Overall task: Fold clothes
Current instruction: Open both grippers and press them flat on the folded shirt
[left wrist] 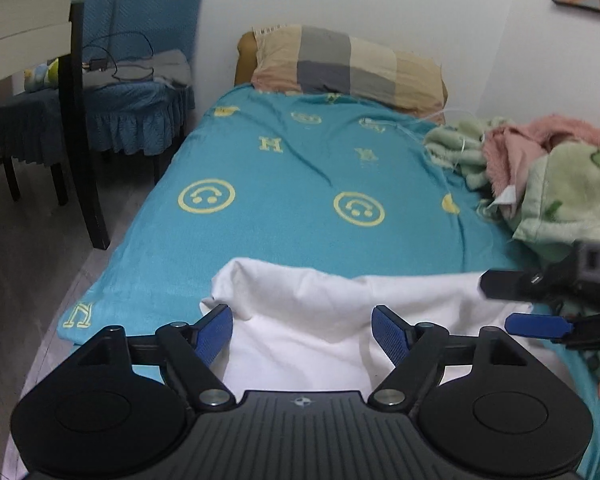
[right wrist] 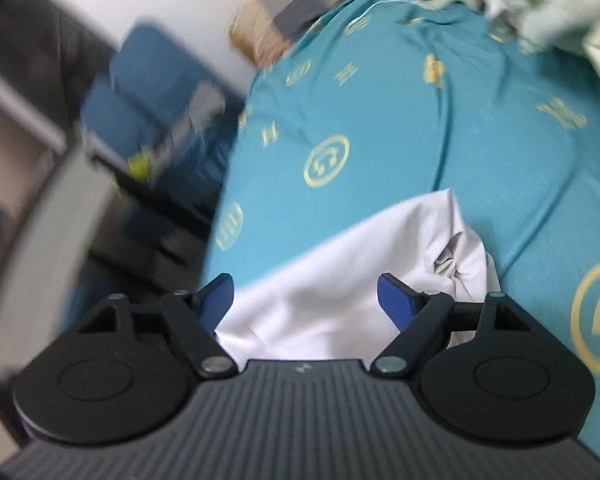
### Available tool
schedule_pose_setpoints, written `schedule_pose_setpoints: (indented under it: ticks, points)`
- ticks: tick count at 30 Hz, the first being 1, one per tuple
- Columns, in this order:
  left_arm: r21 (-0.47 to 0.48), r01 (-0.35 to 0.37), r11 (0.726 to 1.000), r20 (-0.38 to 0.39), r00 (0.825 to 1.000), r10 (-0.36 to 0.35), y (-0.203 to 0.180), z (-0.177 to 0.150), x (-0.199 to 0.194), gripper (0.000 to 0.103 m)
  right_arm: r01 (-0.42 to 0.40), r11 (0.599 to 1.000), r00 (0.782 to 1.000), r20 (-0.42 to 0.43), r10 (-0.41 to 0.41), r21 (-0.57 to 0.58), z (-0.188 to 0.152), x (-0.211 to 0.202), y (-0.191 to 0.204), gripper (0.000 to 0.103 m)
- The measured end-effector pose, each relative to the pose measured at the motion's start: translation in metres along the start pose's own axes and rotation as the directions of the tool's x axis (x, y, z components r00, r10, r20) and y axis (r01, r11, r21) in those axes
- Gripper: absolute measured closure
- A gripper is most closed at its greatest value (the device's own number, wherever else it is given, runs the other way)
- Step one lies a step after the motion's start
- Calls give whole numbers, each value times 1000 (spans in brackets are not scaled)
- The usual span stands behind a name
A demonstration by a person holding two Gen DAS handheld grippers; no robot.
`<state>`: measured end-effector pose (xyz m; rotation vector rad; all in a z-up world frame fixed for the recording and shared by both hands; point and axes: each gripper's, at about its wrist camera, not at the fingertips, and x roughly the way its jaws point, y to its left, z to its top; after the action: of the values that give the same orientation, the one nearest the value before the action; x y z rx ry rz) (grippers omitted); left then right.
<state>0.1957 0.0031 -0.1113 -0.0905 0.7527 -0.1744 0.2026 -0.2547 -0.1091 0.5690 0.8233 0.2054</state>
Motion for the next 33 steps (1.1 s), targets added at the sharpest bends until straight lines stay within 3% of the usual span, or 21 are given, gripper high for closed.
schedule_pose_setpoints:
  ticks: [3,5,15,24,33]
  points:
    - [18,-17,1000,-49,999,18,0,-2,18,25,149,973,989,36,-145,-177,-2,23,13,23]
    - [16,-29,999,-80,996,30,2,-4,27,25,194,949,981,38,-190,-247,-3,35,15,24]
    - [53,-30,998,-66,997,33,-6,-6,19,24,206,947,979,47,-201,-247,-2,42,14,24]
    - [95,-9,995,-7,1000,10,-28,-21,-40,23,186,954,980,109,-164,-237,-19,-20,27,24]
    - [84,-14,996,-94,995,22,-31,-39,-39,23,250,913,966,14,-259,-322,-54,-30,31,24]
